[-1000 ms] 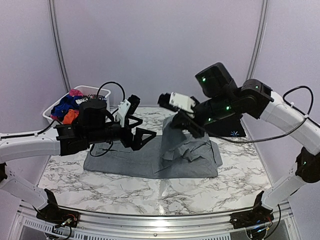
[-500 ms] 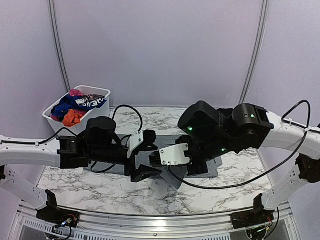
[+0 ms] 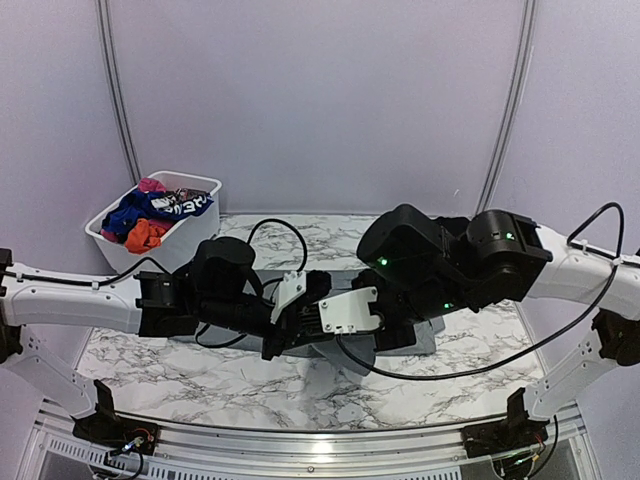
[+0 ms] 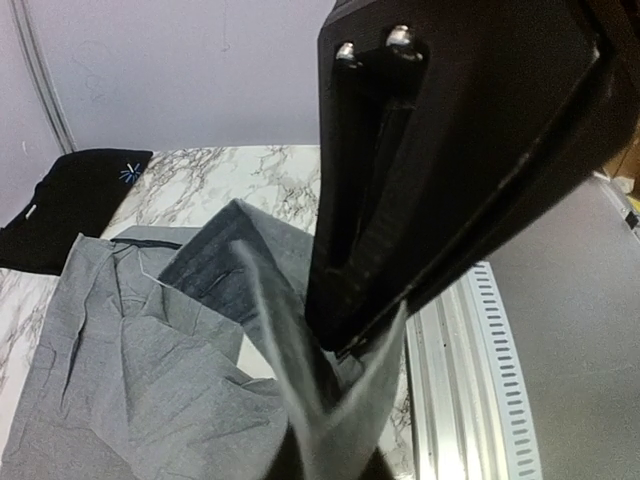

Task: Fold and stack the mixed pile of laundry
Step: Adjust the rectangle-folded shirt at the center of the board.

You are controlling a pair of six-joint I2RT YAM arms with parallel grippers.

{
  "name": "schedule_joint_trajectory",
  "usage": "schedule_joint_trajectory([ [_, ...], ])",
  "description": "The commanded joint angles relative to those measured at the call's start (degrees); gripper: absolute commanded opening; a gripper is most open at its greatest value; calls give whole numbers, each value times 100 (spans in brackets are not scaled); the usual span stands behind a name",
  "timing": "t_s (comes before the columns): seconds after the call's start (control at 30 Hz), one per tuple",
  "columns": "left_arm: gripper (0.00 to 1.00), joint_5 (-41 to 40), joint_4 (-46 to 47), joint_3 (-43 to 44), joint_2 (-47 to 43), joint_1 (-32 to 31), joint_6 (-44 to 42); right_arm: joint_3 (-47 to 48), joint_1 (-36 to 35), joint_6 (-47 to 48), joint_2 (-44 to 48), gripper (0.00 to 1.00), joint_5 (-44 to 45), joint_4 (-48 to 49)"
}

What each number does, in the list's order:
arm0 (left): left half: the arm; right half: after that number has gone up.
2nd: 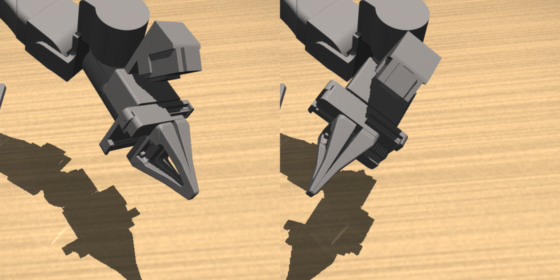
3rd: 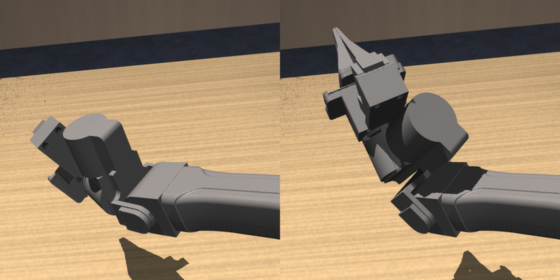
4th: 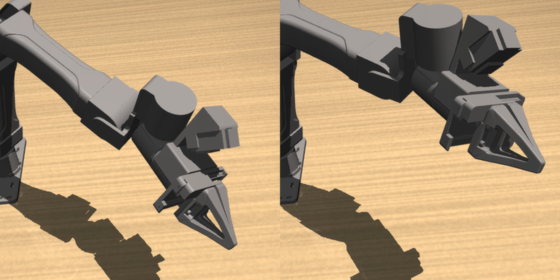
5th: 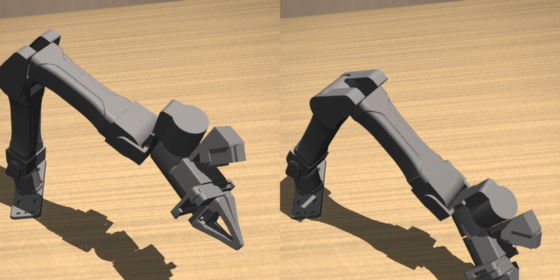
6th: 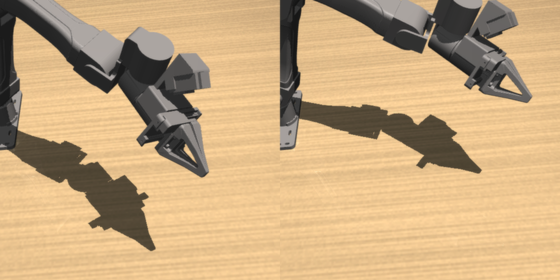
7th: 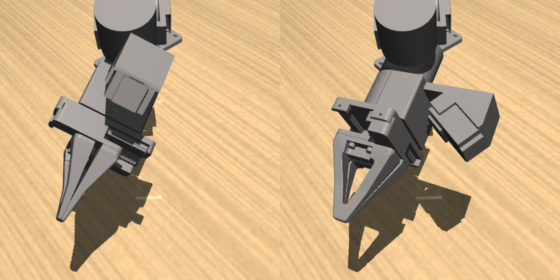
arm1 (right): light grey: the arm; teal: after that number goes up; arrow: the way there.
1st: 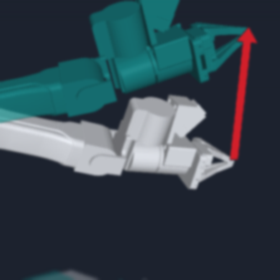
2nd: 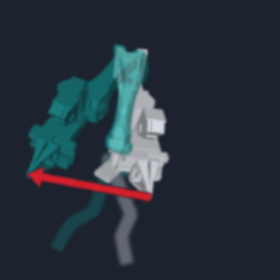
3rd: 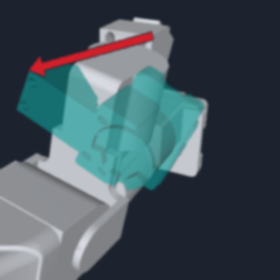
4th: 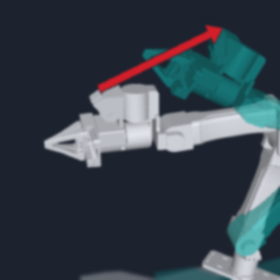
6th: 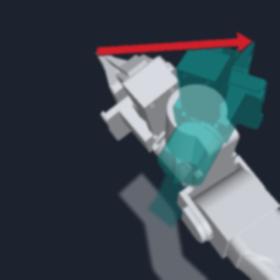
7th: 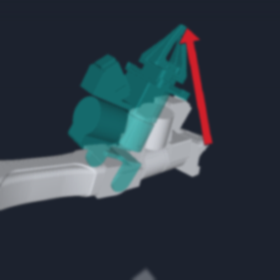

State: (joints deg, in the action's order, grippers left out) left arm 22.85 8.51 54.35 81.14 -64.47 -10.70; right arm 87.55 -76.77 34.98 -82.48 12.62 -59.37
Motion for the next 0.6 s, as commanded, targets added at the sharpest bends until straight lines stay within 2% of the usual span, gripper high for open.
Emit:
schedule_joint_trajectory([
  [0.0, 0, -120, 359, 18, -138, 70, 376, -108, -52, -363, 460, 19, 428, 547],
  [0.07, 0, -334, 739, -182, -250, 113, 721, -390, 73, -793, 849, 49, 502, 1061],
  [0.1, 0, -471, 947, -284, -328, 125, 840, -579, 210, -1094, 1107, 58, 383, 1405],
  [0.17, 0, -768, 1297, -432, -432, 140, 996, -1078, 589, -1796, 1676, 72, 54, 2081],
  [0.23, 0, -965, 1516, -505, -490, 161, 1025, -1662, 872, -2450, 2226, 81, -107, 2638],
  [0.43, 0, -1195, 1712, -504, -583, 180, 988, -2993, 1289, -3799, 3202, 86, -694, 3564],
  [0.57, 0, -1205, 1776, -489, -616, 189, 982, -3385, 1810, -4395, 3119, 86, -1705, 4168],
])
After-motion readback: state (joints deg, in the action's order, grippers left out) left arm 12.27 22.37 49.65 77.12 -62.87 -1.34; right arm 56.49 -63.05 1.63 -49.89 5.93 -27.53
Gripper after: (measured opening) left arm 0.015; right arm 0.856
